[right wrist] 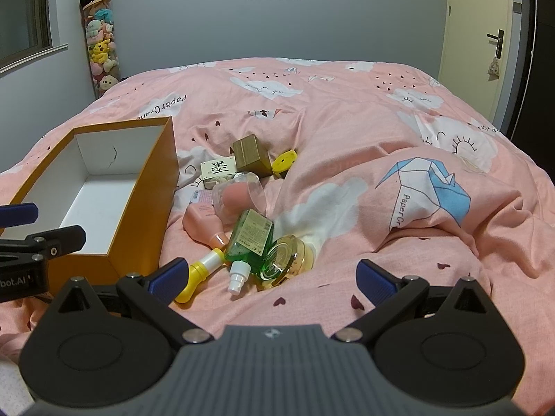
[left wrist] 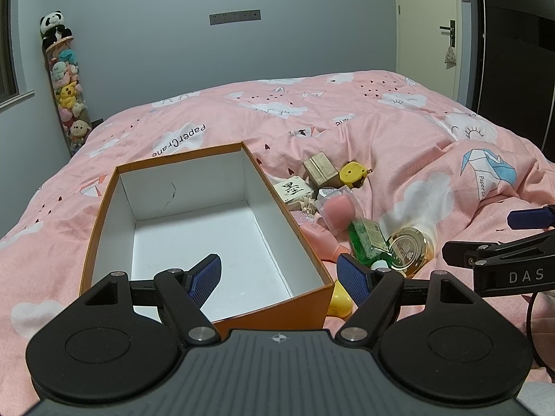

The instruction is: Organize rigid objects

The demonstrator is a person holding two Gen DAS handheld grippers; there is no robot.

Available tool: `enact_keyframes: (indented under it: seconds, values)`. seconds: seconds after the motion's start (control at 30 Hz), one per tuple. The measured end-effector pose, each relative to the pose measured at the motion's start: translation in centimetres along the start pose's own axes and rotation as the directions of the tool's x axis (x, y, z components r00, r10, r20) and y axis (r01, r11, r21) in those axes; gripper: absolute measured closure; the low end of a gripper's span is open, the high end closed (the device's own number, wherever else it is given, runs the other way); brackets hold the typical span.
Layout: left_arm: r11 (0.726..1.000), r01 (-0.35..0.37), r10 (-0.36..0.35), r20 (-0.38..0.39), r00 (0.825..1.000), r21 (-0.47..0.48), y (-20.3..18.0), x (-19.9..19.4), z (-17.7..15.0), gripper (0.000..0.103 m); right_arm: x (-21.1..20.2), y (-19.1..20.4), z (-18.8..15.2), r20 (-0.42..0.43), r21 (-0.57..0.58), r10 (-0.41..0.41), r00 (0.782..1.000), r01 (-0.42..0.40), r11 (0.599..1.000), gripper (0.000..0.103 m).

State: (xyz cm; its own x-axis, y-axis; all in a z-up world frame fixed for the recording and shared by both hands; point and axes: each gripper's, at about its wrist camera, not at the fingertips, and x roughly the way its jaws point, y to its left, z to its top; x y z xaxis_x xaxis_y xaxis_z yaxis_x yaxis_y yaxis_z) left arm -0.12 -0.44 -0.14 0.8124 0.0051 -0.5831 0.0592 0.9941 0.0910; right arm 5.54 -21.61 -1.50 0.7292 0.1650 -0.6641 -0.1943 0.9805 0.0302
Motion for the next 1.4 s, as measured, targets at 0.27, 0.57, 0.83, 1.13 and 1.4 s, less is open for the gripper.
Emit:
enact_keyframes:
  seconds: [0.27, 0.57, 0.83, 1.13, 1.4]
  values:
    - [1.000, 0.001, -0.001, -0.001, 1.000, 0.000, 0.0, 0.0, 0.0, 0.014, 0.0, -0.1, 0.0, -0.001, 0.000, 0.001, 1.000, -0.001, 1.000, 0.002]
    - [1.000, 0.001, -0.001, -0.002, 1.000, 0.000, 0.0, 0.0, 0.0, 0.014, 0.0, 0.0, 0.0, -0.001, 0.000, 0.002, 1.000, -0.002, 1.000, 0.002]
    - [1.000, 0.002, -0.002, -0.003, 1.000, -0.001, 0.0, 0.0, 0.0, 0.014, 0.0, 0.0, 0.0, -0.001, -0.001, 0.002, 1.000, -0.002, 1.000, 0.002]
    - [0.999, 0.023, -0.023, -0.003, 1.000, 0.028, -0.5, 0.5, -0.6, 0.014, 0.1, 0.3, 0.1, -0.007, -0.006, 0.038, 0.999, -0.038, 0.999, 0.002]
    - [0.990, 0.116, -0.115, -0.011, 0.993, 0.085, -1.3, 0.9, -0.1, 0.024, 1.1, -0.4, 1.3, -0.067, -0.002, 0.110, 0.992, -0.110, 0.994, 0.003]
